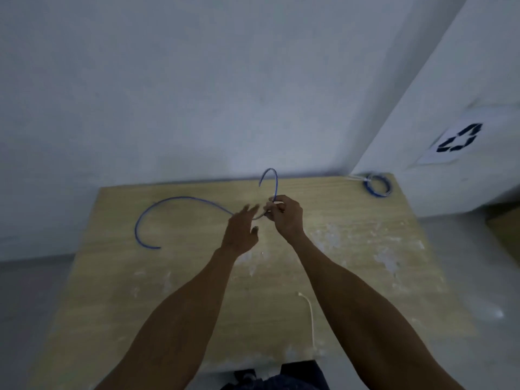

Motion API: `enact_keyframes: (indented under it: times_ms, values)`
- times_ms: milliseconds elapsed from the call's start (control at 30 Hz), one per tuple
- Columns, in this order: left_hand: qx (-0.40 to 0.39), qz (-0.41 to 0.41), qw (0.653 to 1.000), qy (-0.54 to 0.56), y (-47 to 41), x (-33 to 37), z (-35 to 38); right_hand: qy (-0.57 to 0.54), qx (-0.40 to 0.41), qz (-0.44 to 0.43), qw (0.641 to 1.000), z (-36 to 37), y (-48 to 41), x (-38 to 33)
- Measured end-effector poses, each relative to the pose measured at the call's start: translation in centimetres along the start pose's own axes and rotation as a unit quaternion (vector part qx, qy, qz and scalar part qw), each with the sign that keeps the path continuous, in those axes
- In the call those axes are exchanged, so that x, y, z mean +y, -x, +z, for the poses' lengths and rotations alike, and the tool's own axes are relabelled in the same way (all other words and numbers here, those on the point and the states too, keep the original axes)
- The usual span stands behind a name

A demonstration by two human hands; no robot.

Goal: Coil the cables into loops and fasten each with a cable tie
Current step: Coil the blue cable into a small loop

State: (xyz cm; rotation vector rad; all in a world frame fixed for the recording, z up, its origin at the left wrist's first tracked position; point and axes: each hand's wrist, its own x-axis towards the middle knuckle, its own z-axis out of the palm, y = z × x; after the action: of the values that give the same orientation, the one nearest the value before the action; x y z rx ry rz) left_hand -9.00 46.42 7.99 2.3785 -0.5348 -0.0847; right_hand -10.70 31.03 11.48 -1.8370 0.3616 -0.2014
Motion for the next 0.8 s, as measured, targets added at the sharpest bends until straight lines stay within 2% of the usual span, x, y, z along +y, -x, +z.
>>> enact_keyframes:
  times_ms: [33, 133, 233, 400, 467, 533, 700, 800]
  values:
    - [-0.004, 0.017, 1.0, 0.025, -0.3, 0.9, -0.1, -0.035, 0.004, 0.006, 0.999, -0.3, -0.3, -0.8]
    - [0.059, 0.02, 0.993, 0.098, -1.3, 3.0, -0.9, -0.101, 0.045, 0.037, 0.993, -1.9, -0.9, -3.9]
    - [0.069, 0.034, 0.988, 0.131, -2.4, 4.2, -3.0, -0.08, 0.103, 0.053, 0.99, -3.7, -1.7, -5.3]
    - [0.091, 0.11, 0.98, 0.14, -4.6, 5.4, -7.2, 0.078, 0.05, -0.037, 0.995, -5.6, -2.0, -6.1]
    - [0.103, 0.127, 0.977, 0.134, -5.3, 5.6, -8.8, 0.187, 0.029, -0.07, 0.979, -6.0, -1.9, -6.8]
    - [0.108, 0.125, 0.976, 0.141, -5.8, 6.2, -10.2, 0.255, -0.003, -0.065, 0.965, -6.2, -1.8, -7.0]
    - [0.127, 0.108, 0.972, 0.167, -6.9, 7.2, -12.6, 0.228, -0.06, -0.053, 0.97, -6.2, -2.0, -7.7]
    - [0.165, 0.072, 0.969, 0.167, -7.9, 6.9, -13.8, 0.195, -0.118, 0.002, 0.974, -6.9, -1.9, -8.2]
